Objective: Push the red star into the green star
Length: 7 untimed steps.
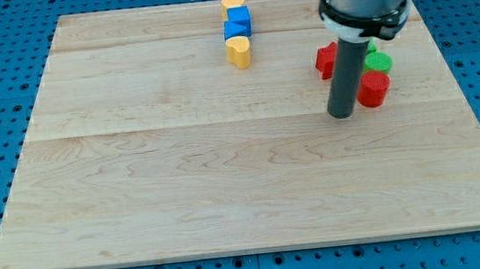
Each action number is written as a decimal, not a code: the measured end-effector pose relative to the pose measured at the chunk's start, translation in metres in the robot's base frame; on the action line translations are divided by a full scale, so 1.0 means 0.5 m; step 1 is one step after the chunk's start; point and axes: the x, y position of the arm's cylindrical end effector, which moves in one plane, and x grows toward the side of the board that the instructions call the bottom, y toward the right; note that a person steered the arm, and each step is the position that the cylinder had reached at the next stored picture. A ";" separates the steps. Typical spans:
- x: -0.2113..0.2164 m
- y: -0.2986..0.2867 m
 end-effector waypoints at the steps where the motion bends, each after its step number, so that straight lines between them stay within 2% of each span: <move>1: -0.010 0.051; 3: -0.043 0.053; 4: -0.048 -0.135; 5: -0.147 -0.211; 7: -0.180 -0.052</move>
